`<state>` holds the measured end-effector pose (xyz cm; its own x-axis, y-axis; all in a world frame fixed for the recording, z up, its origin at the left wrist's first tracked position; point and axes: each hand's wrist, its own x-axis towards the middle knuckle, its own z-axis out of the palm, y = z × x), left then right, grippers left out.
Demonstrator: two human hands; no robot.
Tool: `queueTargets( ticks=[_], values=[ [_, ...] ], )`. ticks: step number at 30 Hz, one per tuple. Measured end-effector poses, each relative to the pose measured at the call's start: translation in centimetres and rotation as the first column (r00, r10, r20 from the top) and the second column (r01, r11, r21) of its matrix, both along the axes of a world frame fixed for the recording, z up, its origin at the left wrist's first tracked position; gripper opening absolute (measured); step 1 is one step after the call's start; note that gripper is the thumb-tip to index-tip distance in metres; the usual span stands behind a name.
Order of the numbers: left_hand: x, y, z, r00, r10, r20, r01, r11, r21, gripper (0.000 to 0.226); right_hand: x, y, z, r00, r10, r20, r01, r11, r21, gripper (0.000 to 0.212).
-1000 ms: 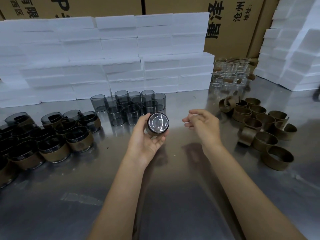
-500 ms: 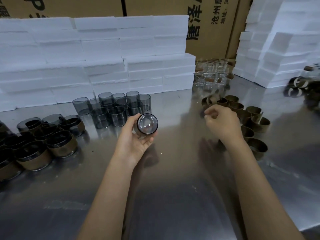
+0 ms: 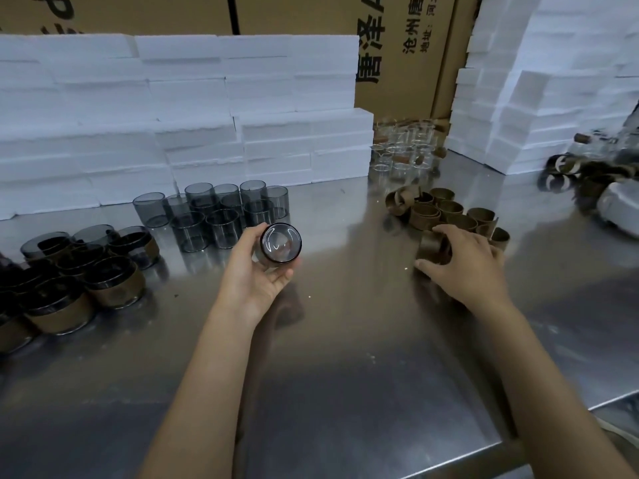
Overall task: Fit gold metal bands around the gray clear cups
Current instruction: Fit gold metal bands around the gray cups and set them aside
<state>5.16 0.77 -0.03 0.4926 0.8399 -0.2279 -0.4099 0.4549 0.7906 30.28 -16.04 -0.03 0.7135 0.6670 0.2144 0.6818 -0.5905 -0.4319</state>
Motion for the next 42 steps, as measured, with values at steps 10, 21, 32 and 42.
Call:
queueTargets(
  ticks=[10,21,32,42],
  values=[
    [0.5,-0.4,0.0,1.0,0.024,-0.019,-0.023,0.996,0.087,0.024,-4.8,2.6,1.0,0.955,0.291,-0.046,-0.254,0.893,0.373,0.049],
    [0.3,-0.9,0.5,0.994,-0.101,0.05,0.089,0.974,0.208,0.069,-13.7,8.9,2.8,0.754,0.656,-0.018,-0.594,0.694,0.407,0.05],
    [0.0,0.3,0.3,0.991,0.053,0.126,-0.07,0.988,0.136,0.06,-13.9,12.5,2.9,0.584,0.641,-0.498,-0.317,0.745,0.587,0.057],
    [0.2,0.1,-0.3,0.994,0.069,0.081,-0.082,0.983,0.167,0.068,-14.5,13.5,-0.5,0.437,0.67,-0.6,-0.213,0.725,0.655,0.067]
  ],
)
